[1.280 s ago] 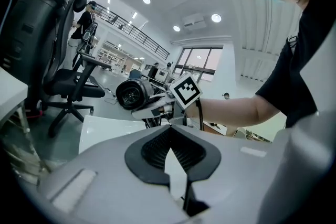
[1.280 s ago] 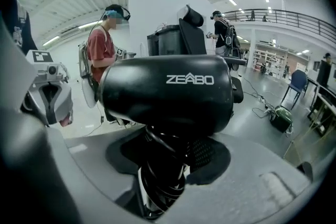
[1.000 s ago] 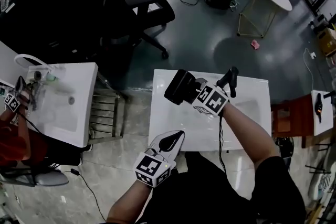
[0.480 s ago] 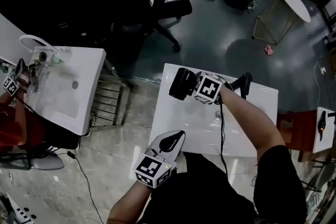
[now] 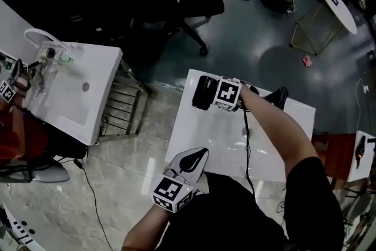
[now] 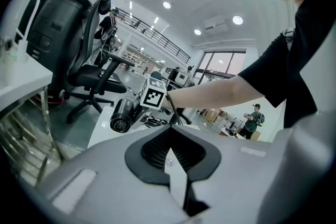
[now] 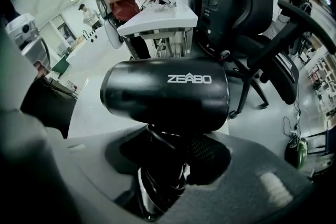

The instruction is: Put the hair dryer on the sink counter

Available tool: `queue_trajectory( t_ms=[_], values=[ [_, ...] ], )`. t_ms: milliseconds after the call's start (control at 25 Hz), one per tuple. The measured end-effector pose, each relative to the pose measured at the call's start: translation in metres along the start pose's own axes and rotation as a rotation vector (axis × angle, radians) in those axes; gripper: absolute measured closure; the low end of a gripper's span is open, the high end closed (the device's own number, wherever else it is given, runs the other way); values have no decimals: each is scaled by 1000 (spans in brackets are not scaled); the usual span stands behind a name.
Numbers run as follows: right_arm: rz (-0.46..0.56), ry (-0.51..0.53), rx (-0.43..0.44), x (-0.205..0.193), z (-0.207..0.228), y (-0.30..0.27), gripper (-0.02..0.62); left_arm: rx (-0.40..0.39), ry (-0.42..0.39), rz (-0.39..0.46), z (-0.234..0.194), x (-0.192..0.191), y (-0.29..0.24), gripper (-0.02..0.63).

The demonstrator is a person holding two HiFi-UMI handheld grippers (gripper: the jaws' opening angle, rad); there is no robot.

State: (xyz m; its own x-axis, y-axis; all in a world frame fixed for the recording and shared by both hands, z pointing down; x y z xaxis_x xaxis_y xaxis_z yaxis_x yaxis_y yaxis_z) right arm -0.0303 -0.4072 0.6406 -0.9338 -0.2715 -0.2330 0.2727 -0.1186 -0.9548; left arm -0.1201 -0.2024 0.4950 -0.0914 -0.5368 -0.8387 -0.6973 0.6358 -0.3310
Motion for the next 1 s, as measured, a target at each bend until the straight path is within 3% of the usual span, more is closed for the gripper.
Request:
queue_trajectory(
  t_ms=[1000],
  values=[
    [-72,-38,77,3,18,-22,397,11,36,-27,9,-13,-5,603]
  ],
)
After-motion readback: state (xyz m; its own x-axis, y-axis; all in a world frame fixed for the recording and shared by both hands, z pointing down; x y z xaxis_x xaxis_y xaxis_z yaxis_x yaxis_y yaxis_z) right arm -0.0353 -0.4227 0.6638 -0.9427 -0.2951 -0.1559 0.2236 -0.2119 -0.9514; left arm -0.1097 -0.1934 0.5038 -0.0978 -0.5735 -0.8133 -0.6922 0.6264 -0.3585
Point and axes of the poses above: the fingertips, and each gripper's own axes: y backward along the fingers, z to its right, x out of its top, the point moved 4 cm from there along y, backward along the fingers, and after that the axes turned 7 degrees about x, right-handed, at the moved point
